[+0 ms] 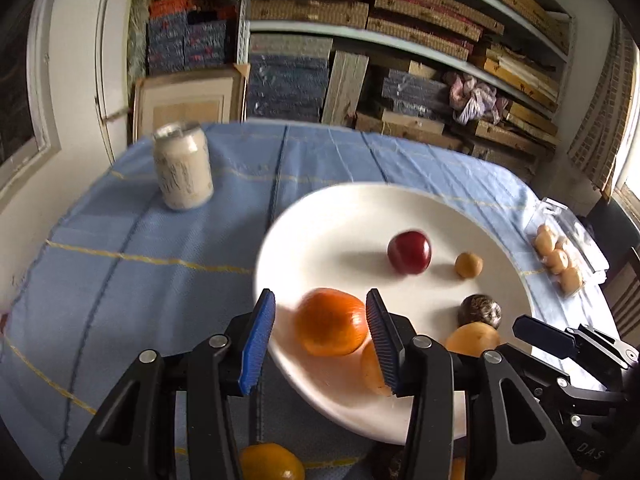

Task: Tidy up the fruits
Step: 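Lower both held fruits onto the white plate and open both tools, then grasp the yellow-orange fruit beside the cluster with the left tool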

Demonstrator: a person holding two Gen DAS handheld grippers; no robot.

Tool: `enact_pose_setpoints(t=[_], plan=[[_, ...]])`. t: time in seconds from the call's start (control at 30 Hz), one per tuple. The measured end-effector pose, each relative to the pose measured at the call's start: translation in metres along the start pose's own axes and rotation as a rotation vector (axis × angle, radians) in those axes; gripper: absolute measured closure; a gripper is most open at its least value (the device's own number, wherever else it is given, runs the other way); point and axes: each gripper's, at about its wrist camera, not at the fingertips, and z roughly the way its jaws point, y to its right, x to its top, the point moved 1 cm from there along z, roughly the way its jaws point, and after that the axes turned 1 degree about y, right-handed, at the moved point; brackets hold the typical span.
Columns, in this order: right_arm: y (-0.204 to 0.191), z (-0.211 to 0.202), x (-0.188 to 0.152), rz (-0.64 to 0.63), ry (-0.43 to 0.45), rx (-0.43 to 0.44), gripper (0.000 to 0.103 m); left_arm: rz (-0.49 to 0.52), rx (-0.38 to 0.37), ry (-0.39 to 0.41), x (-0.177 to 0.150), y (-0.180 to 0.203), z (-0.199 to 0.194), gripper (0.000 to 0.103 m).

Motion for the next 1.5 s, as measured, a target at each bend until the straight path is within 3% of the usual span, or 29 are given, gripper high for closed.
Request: enact_pose_setpoints(t=[0.13,0.23,0.27,0.4,0.53,0.63,0.83,1.03,1.13,1.5], plan=[[-0.011,-0.031,0.010,-0.017,0.074,0.001,0.055,-0.012,0.001,0.064,0.009,-0.005,-0.032,0.052],[-0.030,-0.078,0.013,-0.058,0.176,0.007,0.032,-0.023,0.027,0.114,0.004,-0.012,-0.064,0.034],[-0.037,-0.090,0.011,-0.076,0.198,0.005,0.027,-0.010,0.037,0.112,-0.001,-0.012,-0.071,0.034],[-0.055,-0.121,-0.015,-0.154,0.214,-0.019,0.023,0.092,0.131,0.080,-0.032,-0.014,-0.084,0.034],[-0.043,-0.133,-0.055,-0.152,0.250,-0.058,0.011,0.078,0.125,0.023,-0.069,-0.028,-0.081,0.034],[-0.023,-0.128,-0.071,-0.115,0.249,-0.100,0.011,0.059,0.109,0.031,-0.082,-0.035,-0.073,0.033],[0.003,-0.113,-0.071,-0.039,0.207,-0.128,0.010,0.089,0.088,0.046,-0.084,-0.032,-0.067,0.029],[0.007,-0.101,-0.075,-0.022,0.161,-0.129,0.010,0.178,0.100,0.013,-0.090,-0.014,-0.056,0.029],[0.005,-0.098,-0.076,-0.026,0.154,-0.121,0.009,0.195,0.114,-0.004,-0.091,-0.011,-0.052,0.022],[0.005,-0.088,-0.079,-0.019,0.118,-0.138,0.009,0.040,0.020,-0.091,-0.086,-0.037,-0.033,0.024]])
